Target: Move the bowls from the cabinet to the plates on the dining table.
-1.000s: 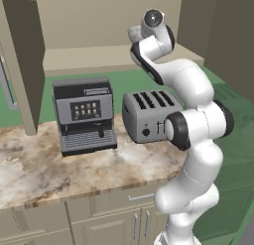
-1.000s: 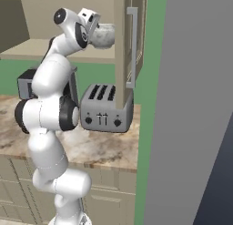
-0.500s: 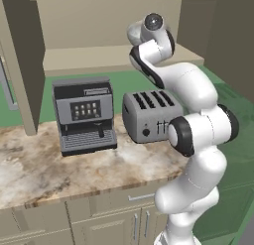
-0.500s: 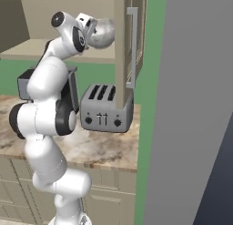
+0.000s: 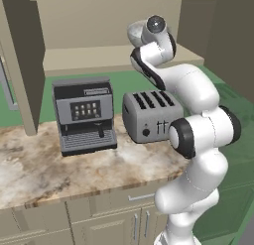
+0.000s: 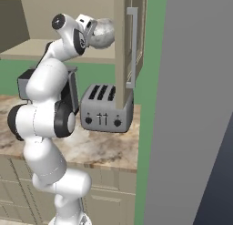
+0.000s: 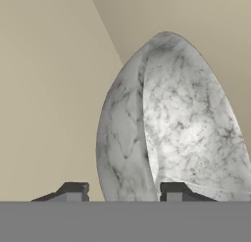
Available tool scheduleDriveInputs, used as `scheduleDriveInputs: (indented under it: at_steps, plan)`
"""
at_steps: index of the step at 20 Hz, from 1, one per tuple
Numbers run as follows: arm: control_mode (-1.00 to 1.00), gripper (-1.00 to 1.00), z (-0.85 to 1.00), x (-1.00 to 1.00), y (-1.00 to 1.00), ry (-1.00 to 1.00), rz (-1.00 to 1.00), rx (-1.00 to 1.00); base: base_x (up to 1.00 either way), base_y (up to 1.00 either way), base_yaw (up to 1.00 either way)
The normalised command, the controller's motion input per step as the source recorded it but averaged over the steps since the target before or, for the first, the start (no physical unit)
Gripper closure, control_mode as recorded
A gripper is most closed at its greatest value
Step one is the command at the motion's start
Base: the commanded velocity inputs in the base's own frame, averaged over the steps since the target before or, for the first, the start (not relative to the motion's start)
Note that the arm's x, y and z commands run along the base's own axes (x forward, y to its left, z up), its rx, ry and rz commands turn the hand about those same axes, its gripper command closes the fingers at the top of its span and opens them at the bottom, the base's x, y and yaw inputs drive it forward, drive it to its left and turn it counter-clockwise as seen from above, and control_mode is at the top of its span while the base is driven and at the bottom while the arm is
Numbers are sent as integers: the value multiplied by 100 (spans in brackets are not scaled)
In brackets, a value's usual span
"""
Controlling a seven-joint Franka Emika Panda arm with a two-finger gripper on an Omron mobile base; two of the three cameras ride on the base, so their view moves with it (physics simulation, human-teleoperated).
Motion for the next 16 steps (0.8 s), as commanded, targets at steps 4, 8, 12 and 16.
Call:
scheduleDriveInputs:
  at_steps: [4, 8, 12, 16]
  plan:
    - [-100, 100, -6, 0, 0, 0, 1, 0, 0, 0, 0]
    - [-100, 100, -5, 0, 0, 0, 2, 0, 0, 0, 0]
    - [-100, 100, 0, -28, 0, -2, 6, 0, 0, 0, 0]
    - [-100, 100, 2, -72, 1, -5, 8, 0, 0, 0, 0]
